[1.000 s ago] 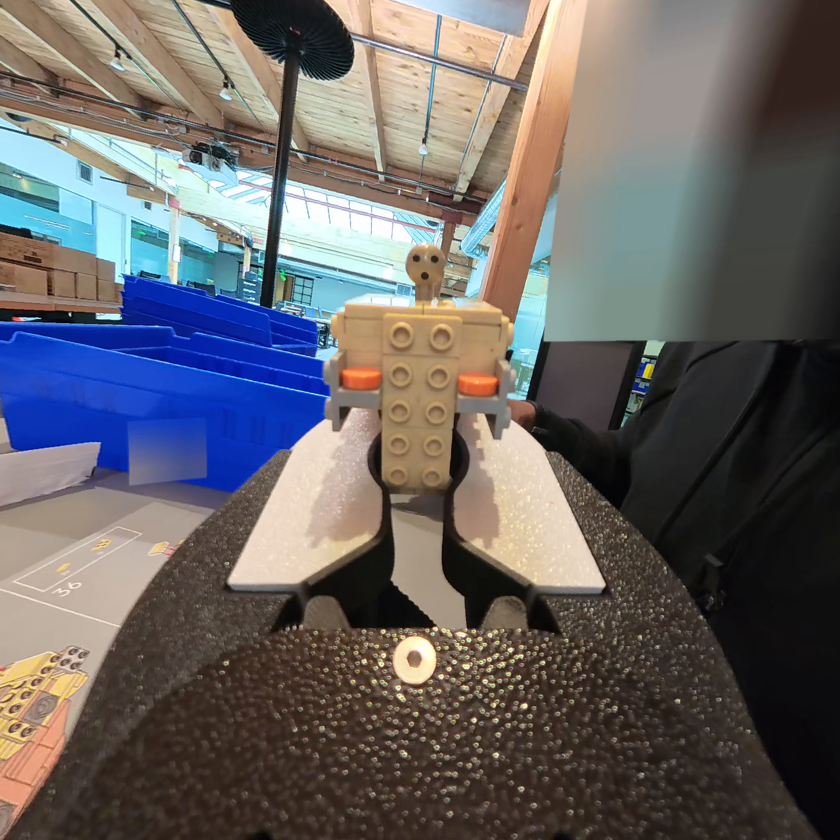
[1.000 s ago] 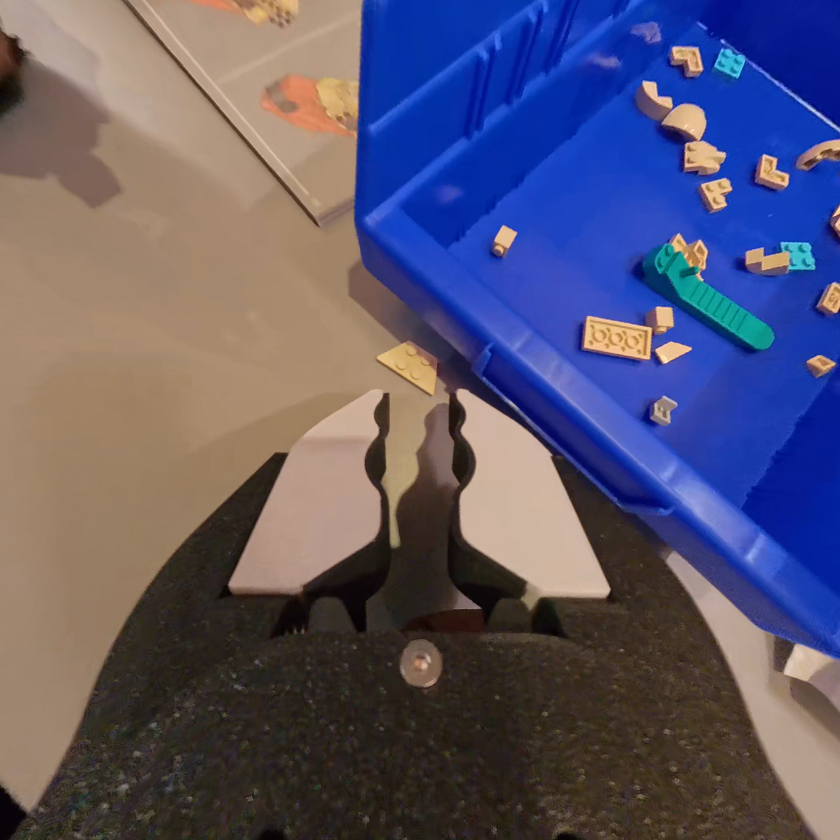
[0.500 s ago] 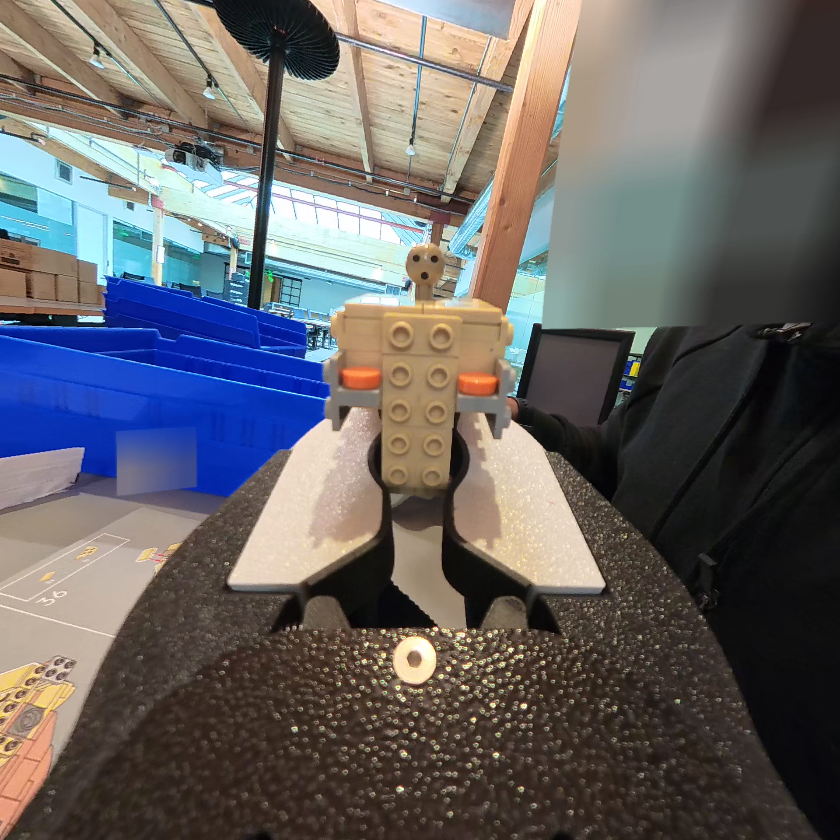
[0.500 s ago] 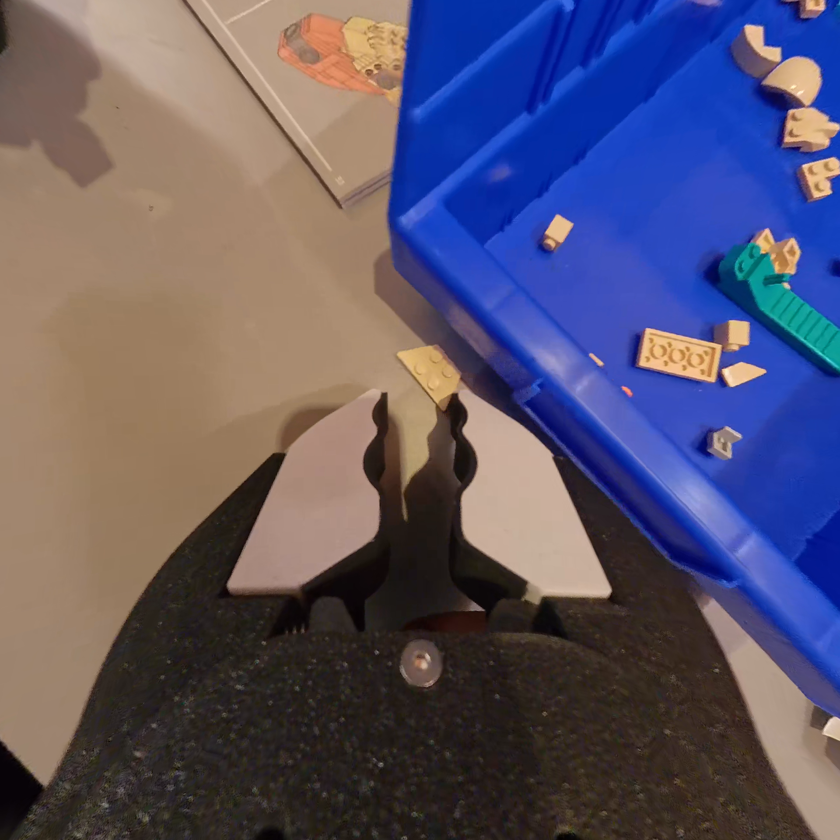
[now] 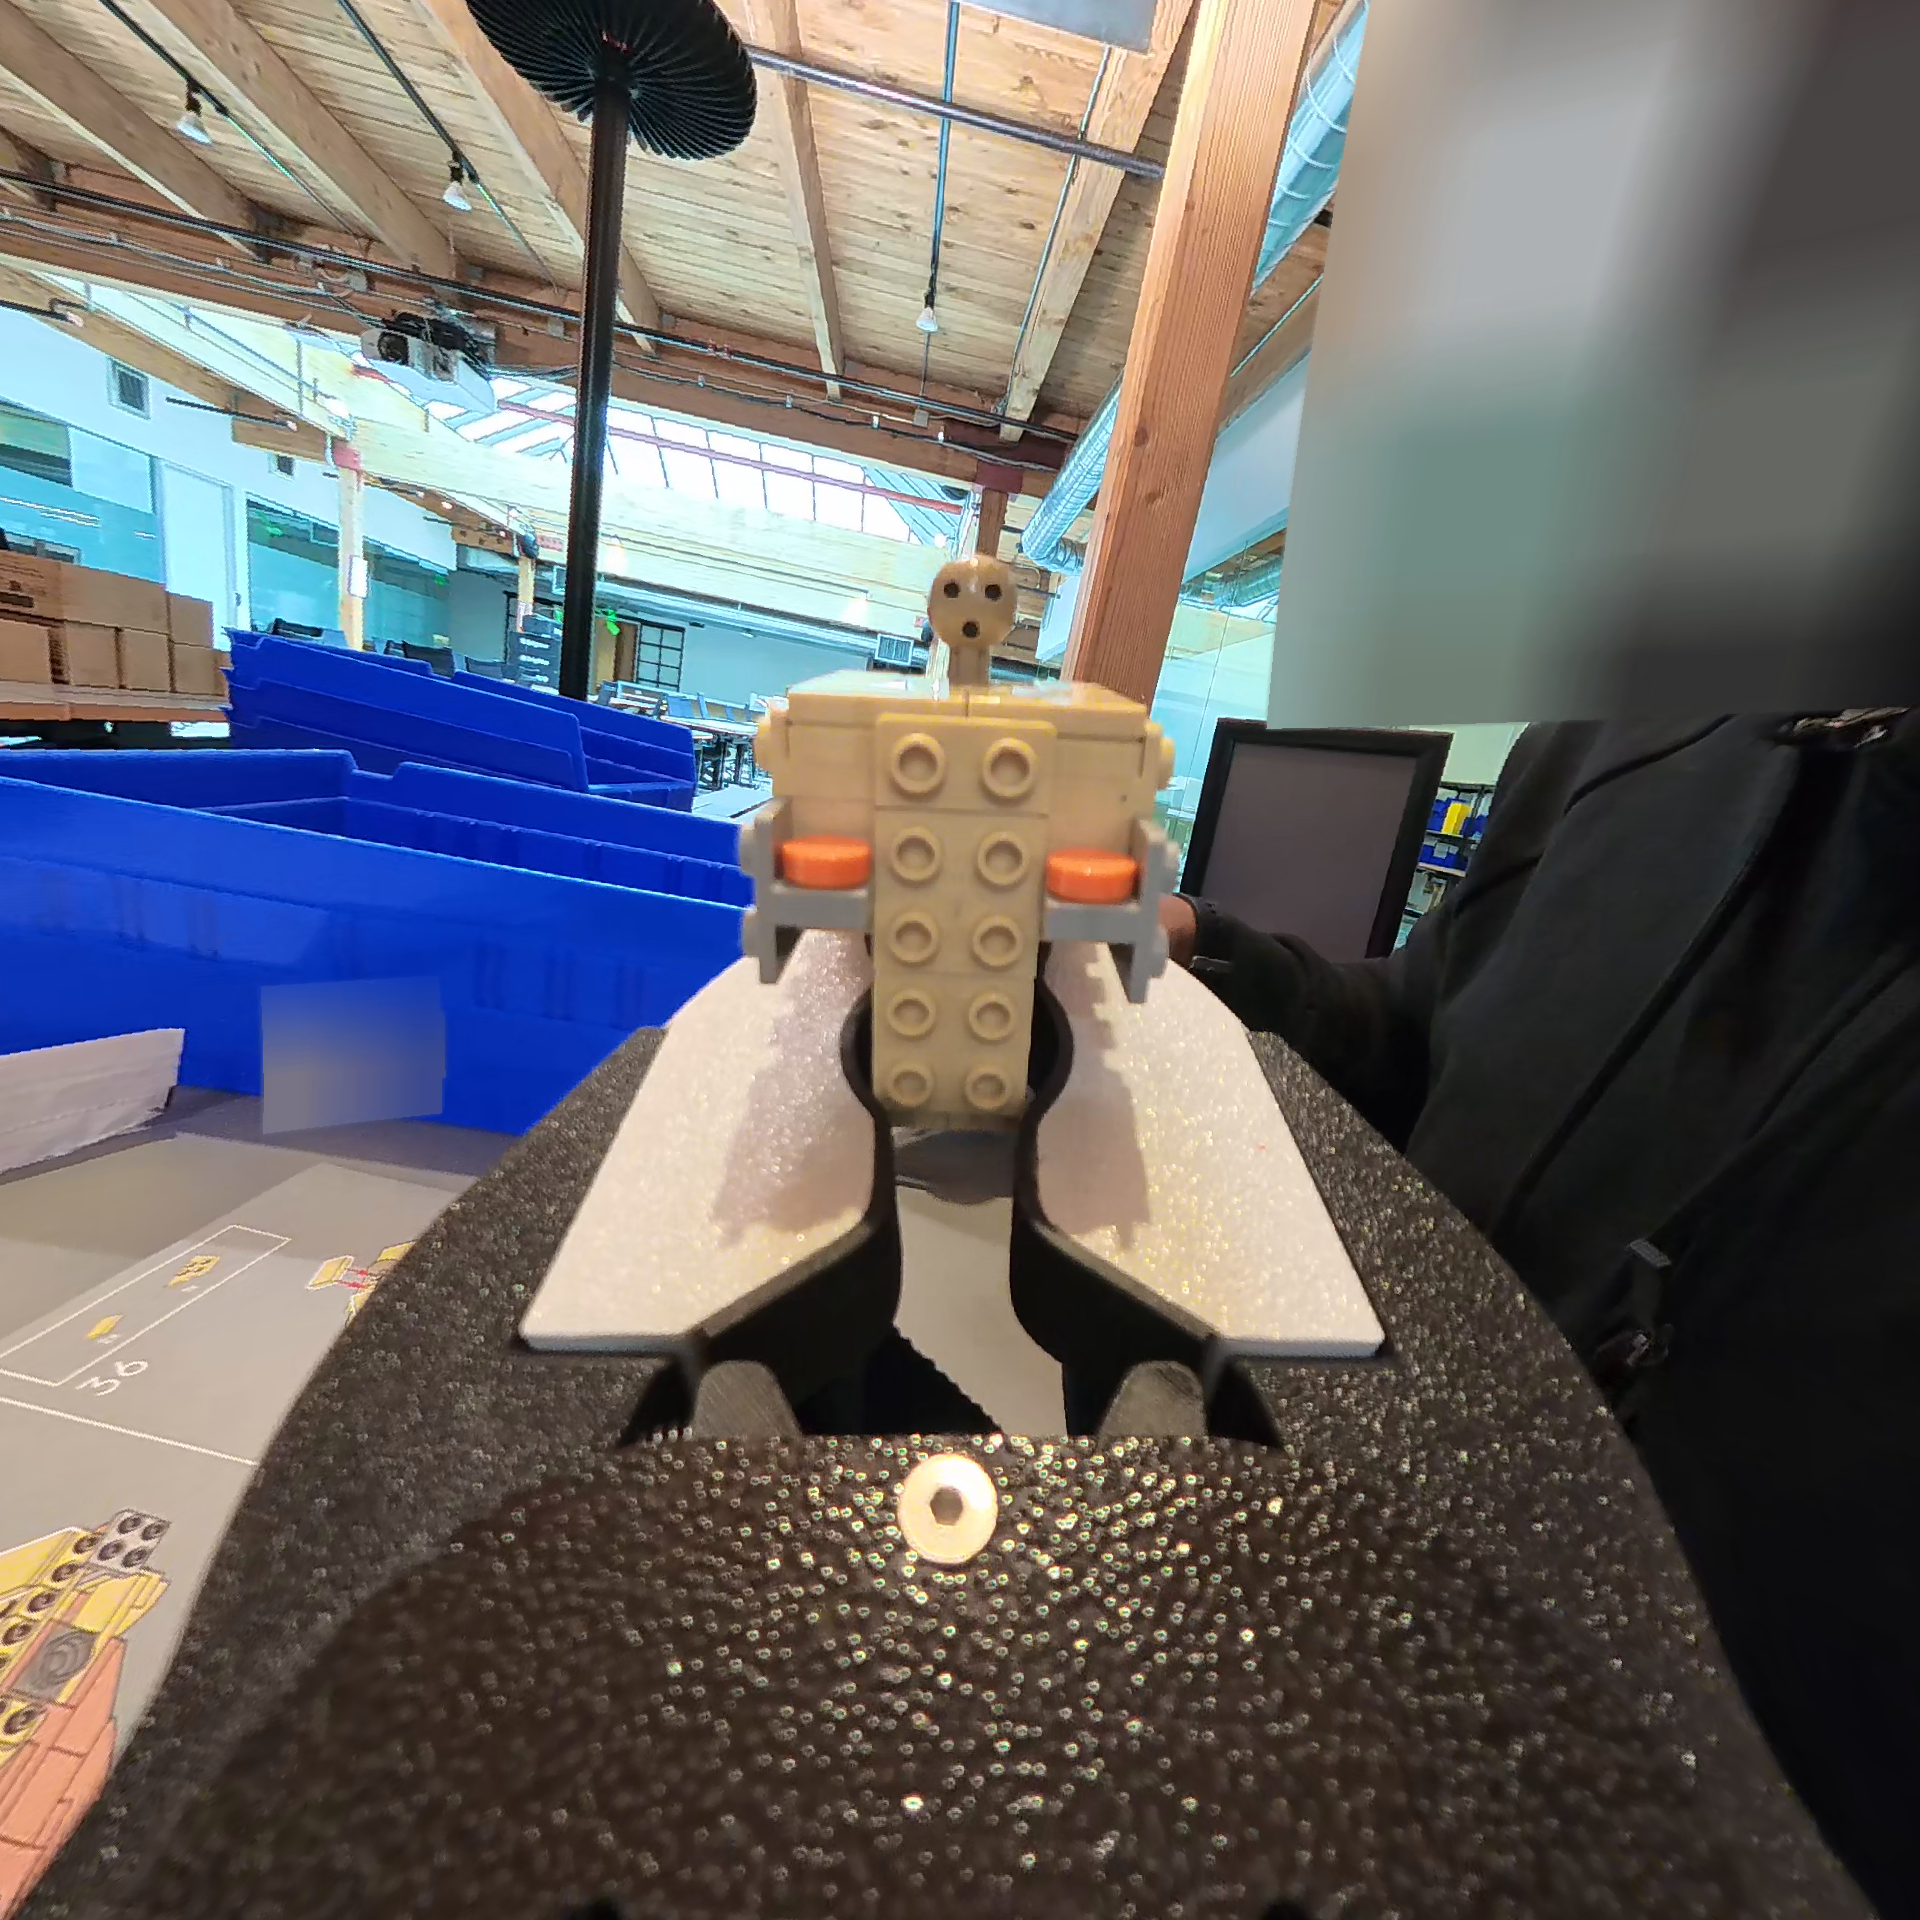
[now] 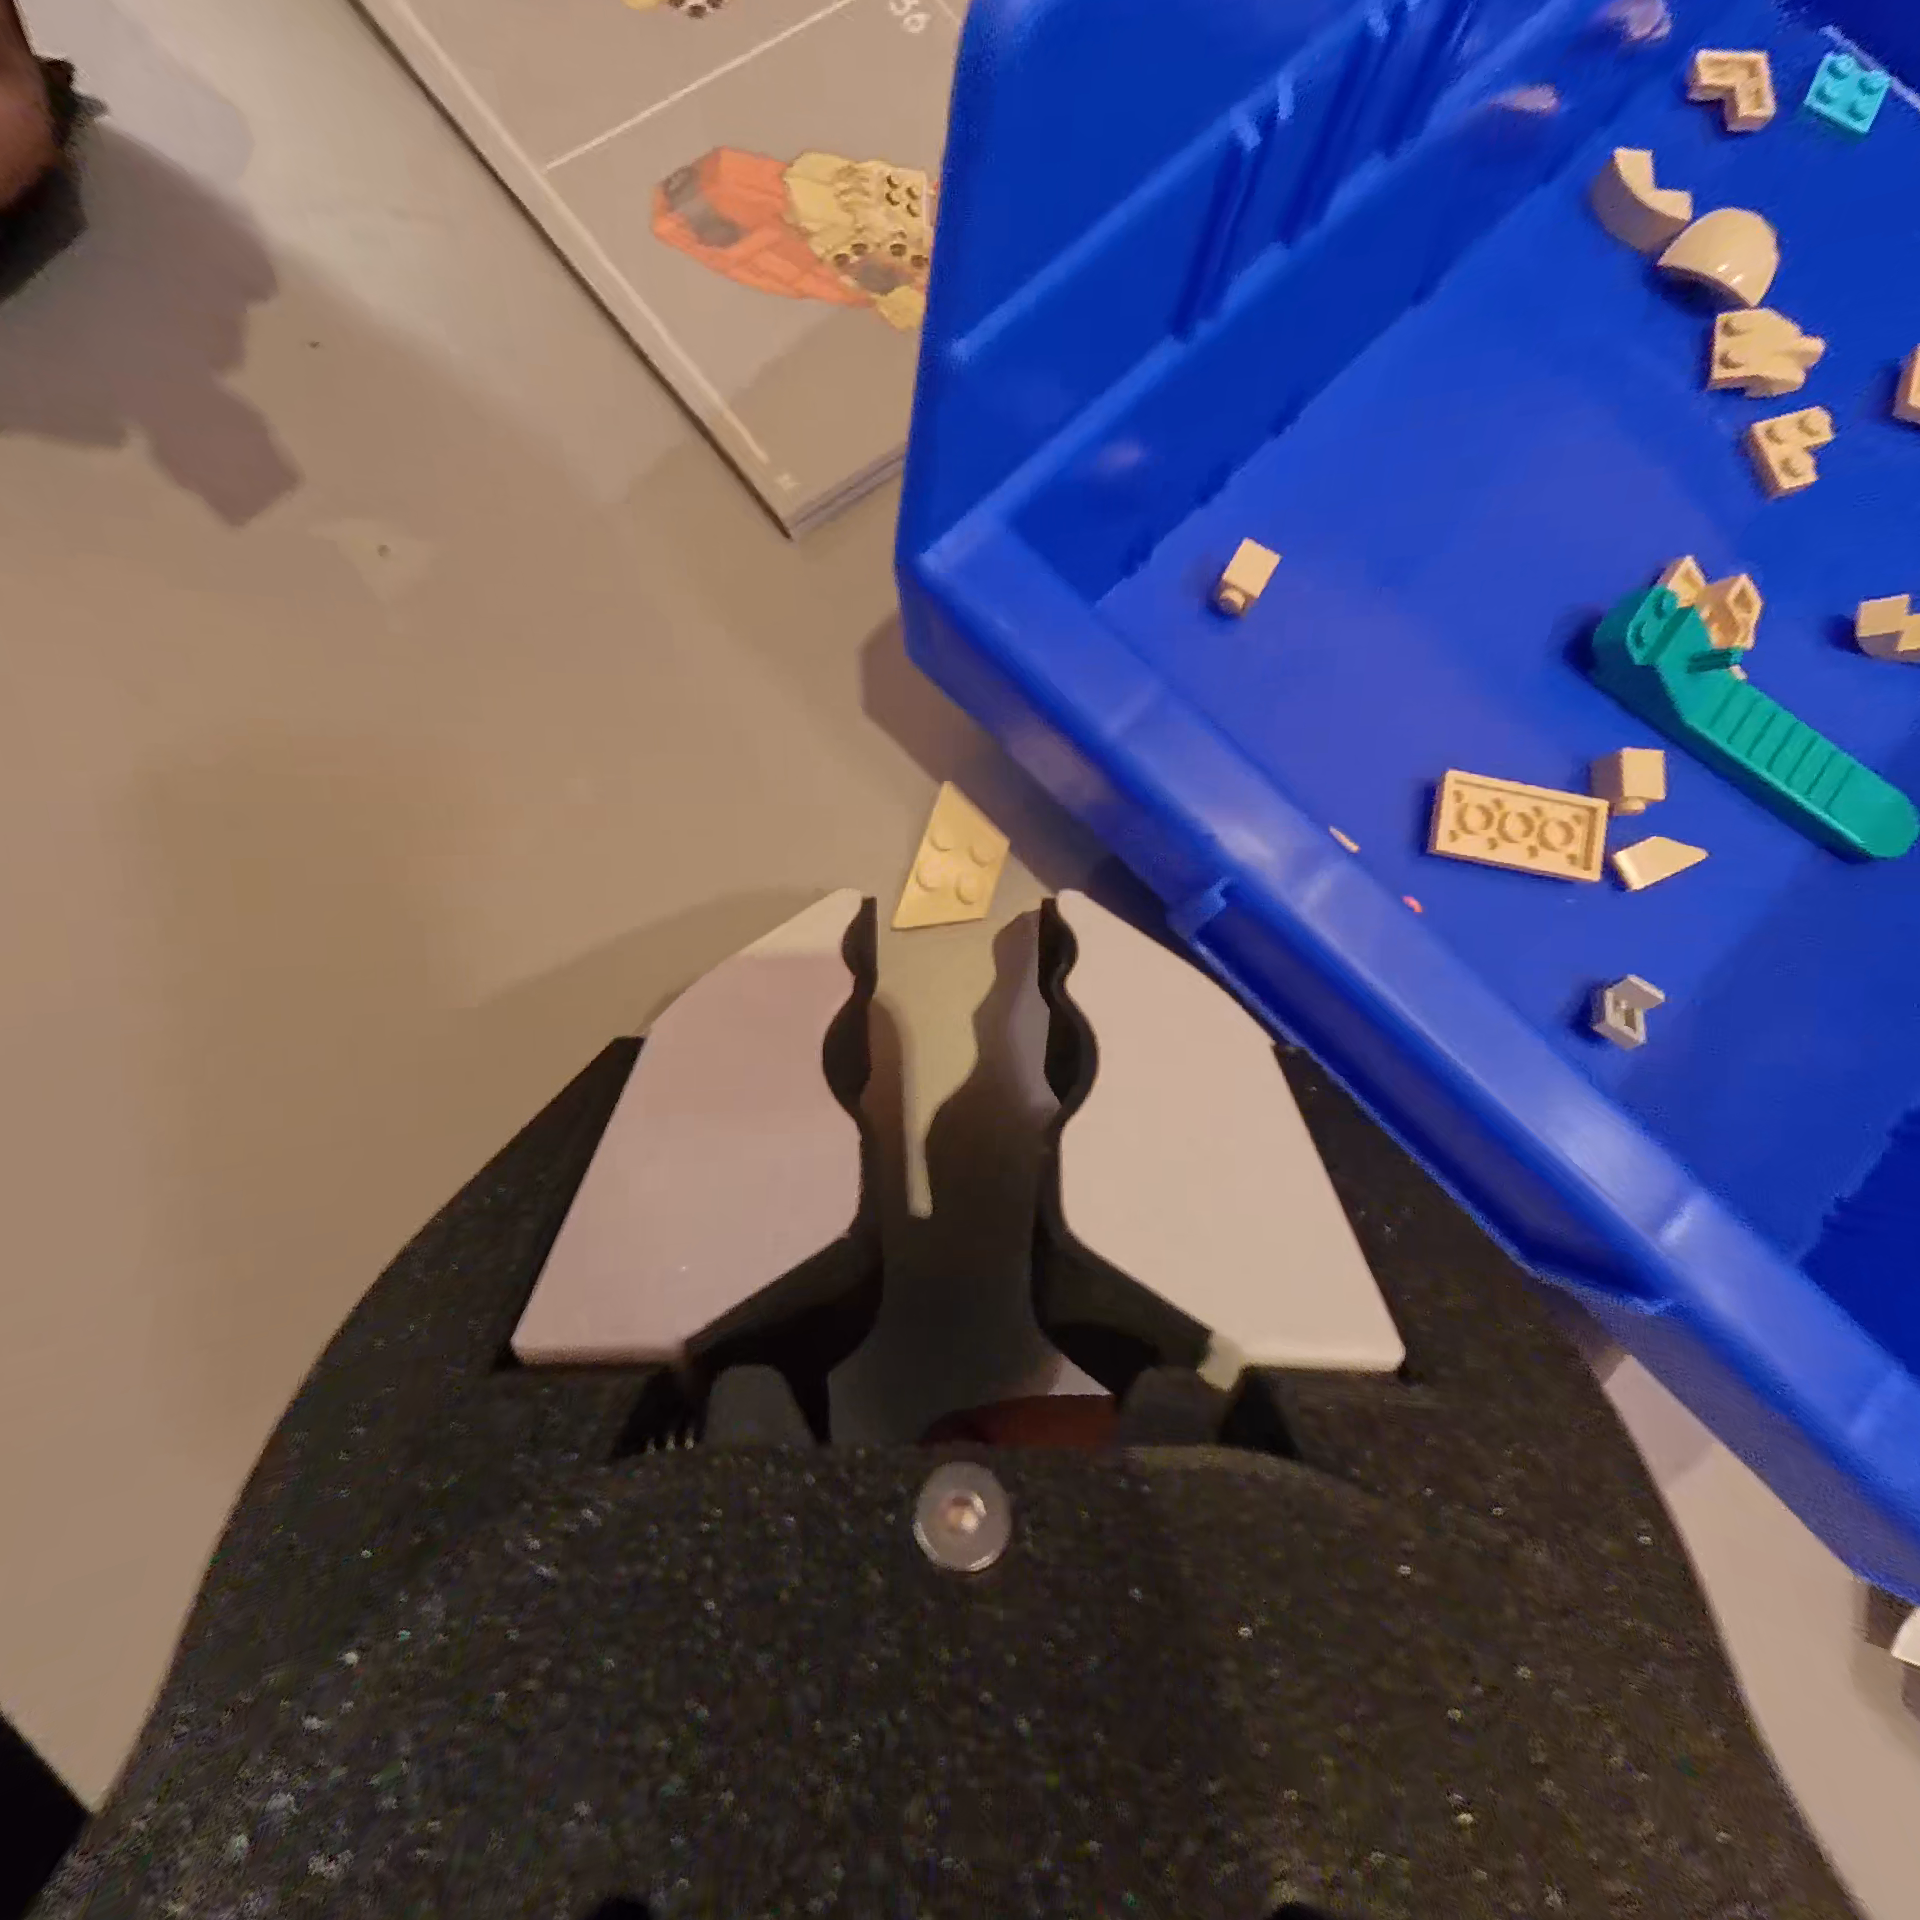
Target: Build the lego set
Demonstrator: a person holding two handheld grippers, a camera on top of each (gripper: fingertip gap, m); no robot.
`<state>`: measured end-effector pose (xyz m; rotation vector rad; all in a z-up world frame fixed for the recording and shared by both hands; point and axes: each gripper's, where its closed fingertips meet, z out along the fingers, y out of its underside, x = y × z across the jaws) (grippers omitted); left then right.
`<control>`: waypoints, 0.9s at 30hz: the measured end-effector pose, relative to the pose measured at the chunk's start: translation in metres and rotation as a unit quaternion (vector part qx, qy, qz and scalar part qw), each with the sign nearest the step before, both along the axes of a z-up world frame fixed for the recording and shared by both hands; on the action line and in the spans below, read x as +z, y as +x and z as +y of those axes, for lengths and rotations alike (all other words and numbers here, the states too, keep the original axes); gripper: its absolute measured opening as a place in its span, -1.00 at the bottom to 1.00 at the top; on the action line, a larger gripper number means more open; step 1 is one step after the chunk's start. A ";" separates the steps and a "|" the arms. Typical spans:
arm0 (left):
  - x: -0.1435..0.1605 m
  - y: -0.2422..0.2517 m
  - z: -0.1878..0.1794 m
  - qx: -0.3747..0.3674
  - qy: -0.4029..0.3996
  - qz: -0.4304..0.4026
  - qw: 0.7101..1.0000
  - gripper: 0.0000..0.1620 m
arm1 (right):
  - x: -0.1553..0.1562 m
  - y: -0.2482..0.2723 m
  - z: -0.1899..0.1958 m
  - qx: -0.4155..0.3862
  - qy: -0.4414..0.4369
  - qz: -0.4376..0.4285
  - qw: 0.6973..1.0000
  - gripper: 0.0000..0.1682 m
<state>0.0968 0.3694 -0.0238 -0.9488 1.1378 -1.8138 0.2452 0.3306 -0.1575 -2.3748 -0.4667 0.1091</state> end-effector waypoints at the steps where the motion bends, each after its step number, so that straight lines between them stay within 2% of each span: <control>1: 0.000 0.000 0.000 0.000 0.001 0.000 1.000 -0.74 | -0.001 0.001 0.002 -0.002 -0.001 -0.009 1.000 -0.65; 7: 0.000 0.000 -0.001 0.000 0.003 0.002 1.000 -0.74 | 0.003 -0.003 0.009 0.004 0.013 -0.026 1.000 -0.64; 13: -0.001 0.001 -0.002 0.000 0.007 0.004 1.000 -0.75 | -0.007 -0.011 0.004 0.029 -0.017 -0.039 0.999 -0.70; 18: -0.001 0.001 -0.003 -0.001 0.010 0.006 1.000 -0.75 | -0.005 -0.025 -0.009 0.063 -0.031 -0.033 0.997 -0.68; 22: -0.002 0.002 -0.003 -0.002 0.011 0.007 1.000 -0.75 | 0.001 -0.013 -0.002 0.044 -0.009 -0.037 0.998 -0.65; 27: -0.002 0.002 -0.005 -0.004 0.015 0.008 1.000 -0.75 | -0.004 -0.015 0.004 0.087 -0.010 -0.008 0.996 -0.58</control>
